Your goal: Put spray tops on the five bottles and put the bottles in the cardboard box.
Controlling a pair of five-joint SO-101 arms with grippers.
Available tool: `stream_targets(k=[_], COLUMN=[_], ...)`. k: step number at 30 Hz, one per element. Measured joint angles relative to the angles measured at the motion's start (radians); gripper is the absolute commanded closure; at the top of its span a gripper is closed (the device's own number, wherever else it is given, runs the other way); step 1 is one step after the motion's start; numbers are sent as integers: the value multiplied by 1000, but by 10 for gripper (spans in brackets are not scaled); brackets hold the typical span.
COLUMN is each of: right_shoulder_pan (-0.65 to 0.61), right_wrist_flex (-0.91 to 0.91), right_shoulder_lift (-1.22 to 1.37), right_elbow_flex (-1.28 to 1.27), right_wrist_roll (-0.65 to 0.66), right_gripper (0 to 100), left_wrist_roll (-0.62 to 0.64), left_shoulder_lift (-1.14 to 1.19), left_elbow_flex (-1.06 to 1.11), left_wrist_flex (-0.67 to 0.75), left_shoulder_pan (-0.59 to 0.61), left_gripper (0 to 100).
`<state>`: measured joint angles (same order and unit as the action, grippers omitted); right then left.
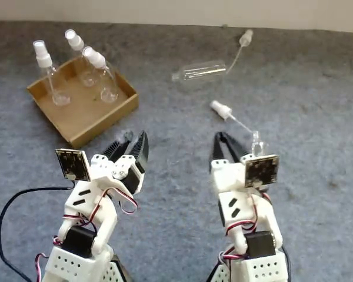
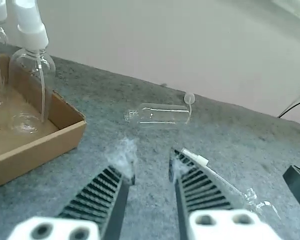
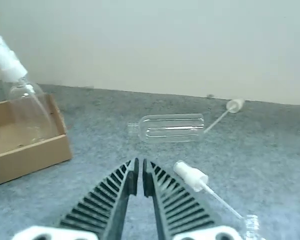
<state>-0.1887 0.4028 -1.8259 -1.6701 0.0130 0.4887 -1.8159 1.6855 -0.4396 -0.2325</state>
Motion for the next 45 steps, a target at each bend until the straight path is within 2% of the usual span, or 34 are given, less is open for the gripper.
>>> stream_targets(k=[7, 10, 16, 27, 35, 41, 45], right_shoulder_pan=[173, 209, 216, 218, 201, 144, 144], right_wrist_flex=[110, 132, 141, 141, 141, 141, 141], right_shoulder_lift=[0, 2, 169, 807, 1119, 1281, 1389], right_elbow_flex=[21, 58, 213, 628, 829, 976, 1074], right_wrist_roll=[-75, -77, -80, -83, -83, -83, -86], right_gripper=[981, 981, 981, 981, 980, 857, 843], left_wrist_roll=[0, 0, 0, 0, 0, 0, 0], left_shoulder_lift=[0, 0, 0, 0, 0, 0, 0], left_elbow_flex=[0, 0, 0, 0, 0, 0, 0], left_wrist_flex=[-41, -41, -77, -78, -78, -78, -78], left_shoulder_pan=[0, 0, 0, 0, 0, 0, 0], left_gripper=[912, 912, 912, 912, 912, 912, 912])
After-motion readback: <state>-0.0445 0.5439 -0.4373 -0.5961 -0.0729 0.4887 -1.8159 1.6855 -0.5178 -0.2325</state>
